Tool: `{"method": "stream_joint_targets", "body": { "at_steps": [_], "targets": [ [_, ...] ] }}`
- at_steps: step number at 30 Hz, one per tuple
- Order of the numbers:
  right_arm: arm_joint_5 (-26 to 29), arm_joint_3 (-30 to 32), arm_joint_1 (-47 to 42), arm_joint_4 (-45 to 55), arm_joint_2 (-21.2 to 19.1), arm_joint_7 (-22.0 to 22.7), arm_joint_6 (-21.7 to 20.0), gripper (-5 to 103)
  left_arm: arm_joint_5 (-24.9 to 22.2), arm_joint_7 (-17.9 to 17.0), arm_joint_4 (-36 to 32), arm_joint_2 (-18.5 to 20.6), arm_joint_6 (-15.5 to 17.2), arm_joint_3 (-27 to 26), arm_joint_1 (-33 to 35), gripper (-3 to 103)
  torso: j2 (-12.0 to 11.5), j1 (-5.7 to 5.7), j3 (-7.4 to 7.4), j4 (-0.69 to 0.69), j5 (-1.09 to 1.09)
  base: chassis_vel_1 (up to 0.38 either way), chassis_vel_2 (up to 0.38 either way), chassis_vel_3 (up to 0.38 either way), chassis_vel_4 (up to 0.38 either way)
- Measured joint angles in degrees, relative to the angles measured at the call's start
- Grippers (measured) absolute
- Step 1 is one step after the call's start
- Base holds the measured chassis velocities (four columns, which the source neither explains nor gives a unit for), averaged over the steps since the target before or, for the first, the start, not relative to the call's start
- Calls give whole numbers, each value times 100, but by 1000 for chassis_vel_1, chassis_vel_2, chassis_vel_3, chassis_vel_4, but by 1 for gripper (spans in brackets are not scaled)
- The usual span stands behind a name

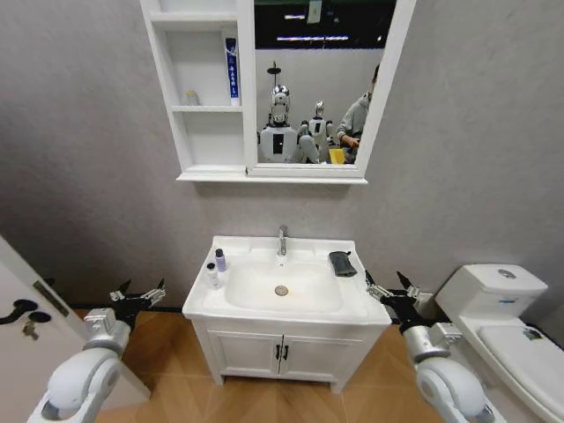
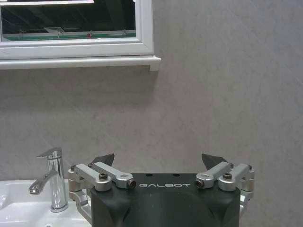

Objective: Move facial cleanser and shampoo from washbasin to cabinet, then wipe washbasin with towel.

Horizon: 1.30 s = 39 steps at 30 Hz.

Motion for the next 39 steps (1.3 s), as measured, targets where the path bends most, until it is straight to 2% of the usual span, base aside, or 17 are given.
{"method": "stream_joint_targets", "body": {
  "at_steps": [4,7,8,11,19,31,39],
  "targets": [
    [-110,0,5,-6,3,164,-170,100,113,192,219,127,-97,198,-143,99,4,-8,-2,4,4,46,-27,-33,27],
    [-249,-8,18,-37,86,298,-305,100,83,296,514,325,-150,742,-440,99,4,-8,-2,4,5,26,-13,-11,25],
    [-249,-8,18,-37,86,298,-305,100,83,296,514,325,-150,742,-440,99,4,-8,-2,4,5,0,0,0,0],
    [-280,-41,23,-45,146,336,-327,100,-125,305,836,477,-151,1451,-1011,99,2,-1,0,2,4,0,0,0,0],
    [-298,14,-63,-91,138,346,-320,100,-346,147,1491,472,-128,2143,-2073,99,2,1,0,1,4,0,0,0,0],
    [-395,19,-57,-242,286,333,-242,100,-266,75,1557,205,-105,2279,-1992,99,2,0,0,3,4,0,0,0,0],
    [-435,41,-101,-261,394,317,-209,100,-88,96,1970,76,-182,2607,-2216,99,1,0,0,3,4,0,0,0,0]
  ]
}}
